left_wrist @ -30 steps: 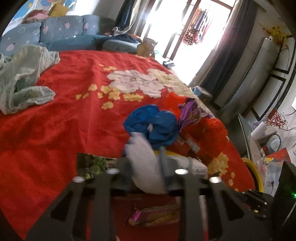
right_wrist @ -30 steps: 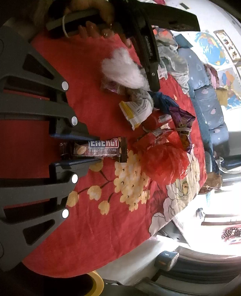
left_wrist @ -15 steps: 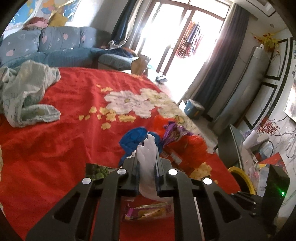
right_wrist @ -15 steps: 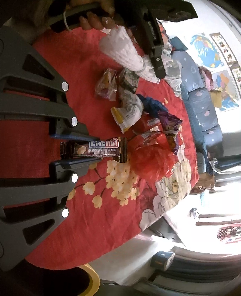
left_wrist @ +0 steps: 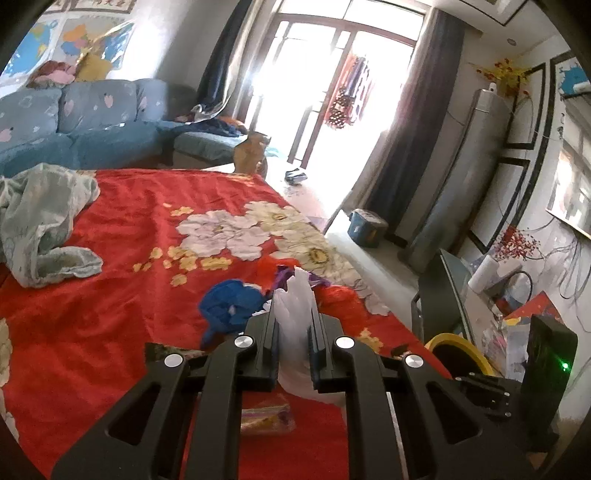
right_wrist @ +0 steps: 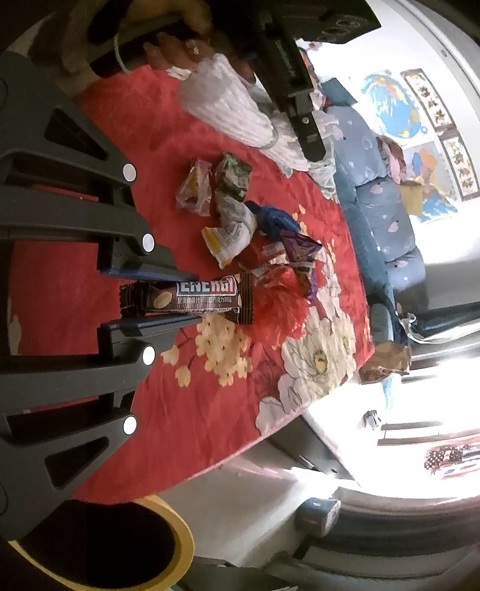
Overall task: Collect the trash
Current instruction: 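Carry the white bundle and chocolate bar over the trash bin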
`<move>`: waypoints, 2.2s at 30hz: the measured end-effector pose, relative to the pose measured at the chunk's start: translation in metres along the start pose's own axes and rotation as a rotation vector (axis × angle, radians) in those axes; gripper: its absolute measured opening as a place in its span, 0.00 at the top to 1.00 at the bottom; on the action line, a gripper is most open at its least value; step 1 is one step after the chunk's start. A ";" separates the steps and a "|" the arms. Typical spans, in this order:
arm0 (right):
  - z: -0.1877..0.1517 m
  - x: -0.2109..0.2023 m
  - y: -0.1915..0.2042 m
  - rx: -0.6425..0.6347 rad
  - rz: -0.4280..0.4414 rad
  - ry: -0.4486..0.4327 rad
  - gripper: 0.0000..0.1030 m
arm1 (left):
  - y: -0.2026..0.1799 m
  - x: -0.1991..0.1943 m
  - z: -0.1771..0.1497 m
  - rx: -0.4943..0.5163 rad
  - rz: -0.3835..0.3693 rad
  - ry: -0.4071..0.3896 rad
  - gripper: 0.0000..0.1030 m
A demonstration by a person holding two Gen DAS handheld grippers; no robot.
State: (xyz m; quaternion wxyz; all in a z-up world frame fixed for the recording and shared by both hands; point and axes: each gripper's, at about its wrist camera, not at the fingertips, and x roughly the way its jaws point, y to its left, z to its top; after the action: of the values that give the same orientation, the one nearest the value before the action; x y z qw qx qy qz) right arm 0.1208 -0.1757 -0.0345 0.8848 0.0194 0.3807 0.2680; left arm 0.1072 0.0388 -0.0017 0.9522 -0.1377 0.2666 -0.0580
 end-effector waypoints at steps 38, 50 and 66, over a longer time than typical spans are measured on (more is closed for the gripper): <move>-0.012 -0.078 -0.124 0.291 -0.229 -0.166 0.89 | -0.138 0.037 -0.024 0.238 -0.171 0.065 0.89; -0.026 -0.097 -0.163 0.392 -0.304 -0.206 0.89 | -0.177 0.057 -0.034 0.295 -0.224 0.101 0.89; -0.046 -0.110 -0.205 0.507 -0.361 -0.216 0.89 | -0.219 0.085 -0.058 0.361 -0.280 0.152 0.89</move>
State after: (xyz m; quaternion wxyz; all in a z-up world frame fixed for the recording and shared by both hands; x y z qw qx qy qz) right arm 0.1211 -0.4124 -0.0429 0.9202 0.1998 0.3366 0.0000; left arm 0.1410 -0.1993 -0.0263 0.9212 0.0036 0.3010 -0.2464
